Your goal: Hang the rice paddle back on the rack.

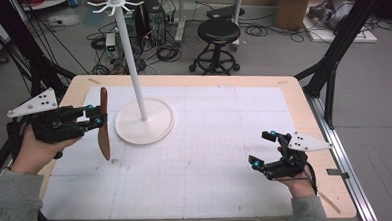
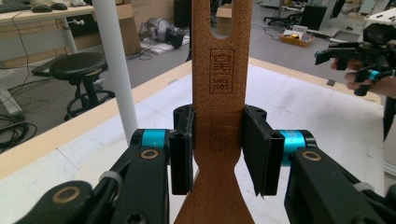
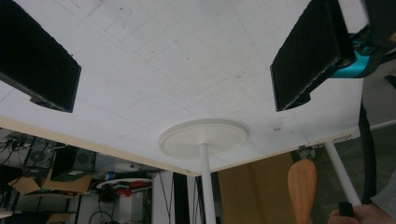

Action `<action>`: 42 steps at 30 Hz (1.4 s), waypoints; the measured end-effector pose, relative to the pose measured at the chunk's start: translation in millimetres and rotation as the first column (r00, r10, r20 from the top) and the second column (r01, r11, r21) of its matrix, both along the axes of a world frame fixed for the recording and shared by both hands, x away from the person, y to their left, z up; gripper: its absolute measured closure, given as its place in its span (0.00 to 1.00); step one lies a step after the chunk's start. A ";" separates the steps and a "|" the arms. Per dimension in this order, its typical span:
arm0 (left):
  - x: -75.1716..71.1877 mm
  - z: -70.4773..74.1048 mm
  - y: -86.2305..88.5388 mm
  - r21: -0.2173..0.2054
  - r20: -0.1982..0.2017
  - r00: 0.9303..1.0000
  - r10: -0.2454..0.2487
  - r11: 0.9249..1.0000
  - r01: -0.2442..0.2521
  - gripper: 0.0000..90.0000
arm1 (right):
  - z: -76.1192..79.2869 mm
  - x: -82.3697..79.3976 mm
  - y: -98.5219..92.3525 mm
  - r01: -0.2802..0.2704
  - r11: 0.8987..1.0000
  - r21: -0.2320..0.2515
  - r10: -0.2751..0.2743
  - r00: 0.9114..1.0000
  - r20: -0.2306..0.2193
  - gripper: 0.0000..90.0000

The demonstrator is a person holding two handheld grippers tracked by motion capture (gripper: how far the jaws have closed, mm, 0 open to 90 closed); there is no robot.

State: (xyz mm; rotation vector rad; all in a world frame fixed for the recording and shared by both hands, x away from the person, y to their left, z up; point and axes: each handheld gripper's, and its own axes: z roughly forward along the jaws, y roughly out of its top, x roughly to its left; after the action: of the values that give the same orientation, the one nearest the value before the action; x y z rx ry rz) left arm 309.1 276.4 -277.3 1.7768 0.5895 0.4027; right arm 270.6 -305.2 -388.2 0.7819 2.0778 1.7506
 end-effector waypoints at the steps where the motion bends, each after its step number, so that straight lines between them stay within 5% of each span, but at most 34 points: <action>1: 1.6 1.6 -0.7 -0.003 0.001 1.000 0.003 1.000 -0.003 0.72 | 0.2 0.0 -0.2 0.000 1.000 0.005 0.000 1.000 0.001 0.00; 21: 22.7 38.5 4.9 -0.057 0.040 0.999 0.015 0.998 -0.013 0.72 | 0.3 1.0 0.7 -0.008 1.000 -0.001 0.008 1.000 -0.006 0.00; 31: 28.2 67.5 7.6 -0.032 0.061 0.998 0.032 0.999 -0.030 0.72 | 1.4 0.7 0.0 -0.007 1.000 0.007 0.007 1.000 -0.002 0.00; 42: 40.2 83.2 6.1 -0.055 0.061 0.997 0.052 0.997 -0.049 0.72 | 2.9 -0.6 -2.2 -0.007 1.000 0.022 0.007 1.000 0.001 0.00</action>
State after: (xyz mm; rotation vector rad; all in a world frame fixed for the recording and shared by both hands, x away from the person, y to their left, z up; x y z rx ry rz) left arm 349.3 282.5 -194.1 1.6950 0.5964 0.4718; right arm 269.9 -307.5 -385.3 0.7808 2.0664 1.7797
